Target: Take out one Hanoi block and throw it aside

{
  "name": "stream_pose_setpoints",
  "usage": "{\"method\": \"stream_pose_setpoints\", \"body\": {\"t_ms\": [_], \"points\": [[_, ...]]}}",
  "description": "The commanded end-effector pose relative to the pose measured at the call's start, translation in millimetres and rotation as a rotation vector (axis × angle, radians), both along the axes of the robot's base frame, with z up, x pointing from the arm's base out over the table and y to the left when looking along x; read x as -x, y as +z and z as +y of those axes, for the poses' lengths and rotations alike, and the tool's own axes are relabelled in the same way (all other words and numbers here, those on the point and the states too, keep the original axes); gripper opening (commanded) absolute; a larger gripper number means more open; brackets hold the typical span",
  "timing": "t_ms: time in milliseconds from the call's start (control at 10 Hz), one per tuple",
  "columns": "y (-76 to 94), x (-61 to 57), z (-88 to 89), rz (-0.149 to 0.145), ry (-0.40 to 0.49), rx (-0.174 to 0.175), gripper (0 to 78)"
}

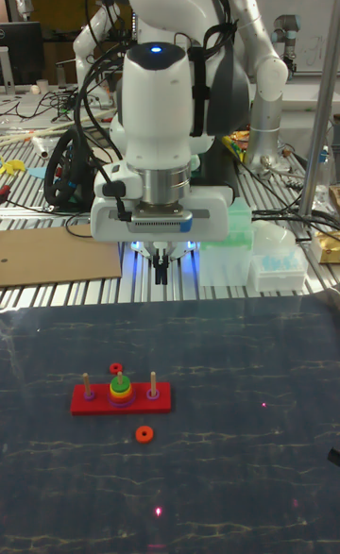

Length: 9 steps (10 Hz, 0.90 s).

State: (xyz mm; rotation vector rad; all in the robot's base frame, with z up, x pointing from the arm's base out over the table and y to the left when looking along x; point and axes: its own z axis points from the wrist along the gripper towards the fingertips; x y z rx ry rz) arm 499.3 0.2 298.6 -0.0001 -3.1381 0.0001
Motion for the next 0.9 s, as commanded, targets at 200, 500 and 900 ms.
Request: {"method": "stream_pose_setpoints", "body": {"t_ms": [200,500,900], "points": [[0.0,0.0,0.0,-0.001,-0.207,-0.036,0.0],[0.1,-0.4,0.0,0.001,-0.211,-0.035,0.0],[-3.3,-15.8,-7.4,-0.002,-0.212,-0.076,0.0]]}}
